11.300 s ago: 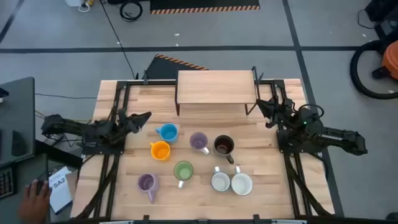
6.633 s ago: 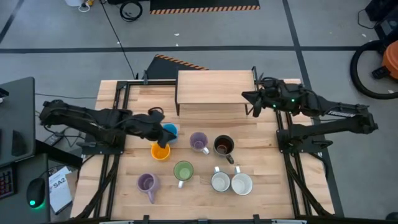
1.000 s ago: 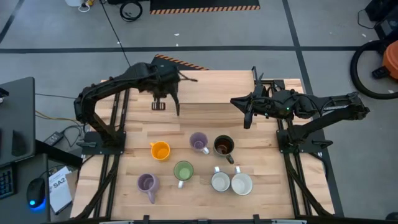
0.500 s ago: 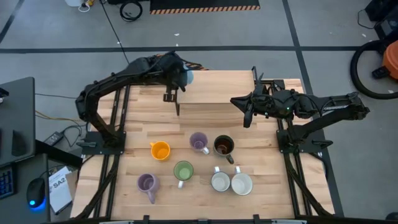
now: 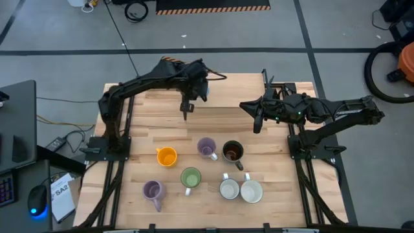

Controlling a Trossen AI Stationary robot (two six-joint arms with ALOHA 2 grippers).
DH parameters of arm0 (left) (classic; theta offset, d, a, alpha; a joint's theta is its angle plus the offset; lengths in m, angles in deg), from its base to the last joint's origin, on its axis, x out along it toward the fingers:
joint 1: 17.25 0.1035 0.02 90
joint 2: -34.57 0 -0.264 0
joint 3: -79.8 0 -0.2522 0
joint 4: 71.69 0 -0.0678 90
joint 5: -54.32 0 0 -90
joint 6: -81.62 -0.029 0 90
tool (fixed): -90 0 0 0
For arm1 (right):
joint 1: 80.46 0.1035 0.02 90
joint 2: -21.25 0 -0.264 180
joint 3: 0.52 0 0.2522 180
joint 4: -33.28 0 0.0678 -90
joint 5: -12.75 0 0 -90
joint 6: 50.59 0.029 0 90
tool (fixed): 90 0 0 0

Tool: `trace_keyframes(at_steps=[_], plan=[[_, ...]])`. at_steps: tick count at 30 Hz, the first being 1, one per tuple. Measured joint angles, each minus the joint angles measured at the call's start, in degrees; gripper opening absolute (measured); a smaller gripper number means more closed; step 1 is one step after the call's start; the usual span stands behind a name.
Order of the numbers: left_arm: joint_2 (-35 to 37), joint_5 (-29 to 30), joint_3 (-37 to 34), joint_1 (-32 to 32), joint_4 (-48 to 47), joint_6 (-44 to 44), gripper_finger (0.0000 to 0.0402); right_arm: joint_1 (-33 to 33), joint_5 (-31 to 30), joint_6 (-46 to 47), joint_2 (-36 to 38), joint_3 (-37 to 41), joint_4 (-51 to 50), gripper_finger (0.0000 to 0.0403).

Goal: Place coffee mugs
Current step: Put the blue mug on the shelf

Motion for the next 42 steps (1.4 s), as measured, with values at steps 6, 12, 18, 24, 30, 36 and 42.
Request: trace_keyframes(at_steps=[6, 12, 18, 24, 30, 36, 42], plan=[[-2.6, -0.1, 0.5, 0.7, -2.8, -1.1, 0.0027, 0.0, 0.1, 0.1, 0.0, 0.0, 0.0, 0.0038], [-2.9, 0.2, 0.5, 0.7, -5.0, -3.3, 0.0027, 0.0, -0.3, -0.3, 0.0, 0.0, -0.1, 0.0038], [-2.9, 1.0, 0.5, 0.8, -8.5, -3.8, 0.0037, -0.3, -2.1, 0.0, 0.0, 0.0, 0.0, 0.0038], [-2.9, 1.7, 0.5, 0.9, -7.9, -3.8, 0.0037, -0.3, -2.9, 0.0, 0.0, 0.0, 0.1, 0.0038], [-2.9, 1.7, 0.5, 0.9, -7.5, -3.5, 0.0050, -0.3, -3.0, -0.3, 0.0, 0.0, 0.2, 0.0038], [-2.9, 1.7, 0.4, 0.9, -6.7, -1.9, 0.0073, -0.3, -1.8, -0.5, 0.0, 0.0, 0.2, 0.0038], [-2.8, 1.8, 0.4, 0.8, -5.5, -0.8, 0.0110, -0.3, -1.4, -0.9, 0.0, 0.0, 0.1, 0.0038]])
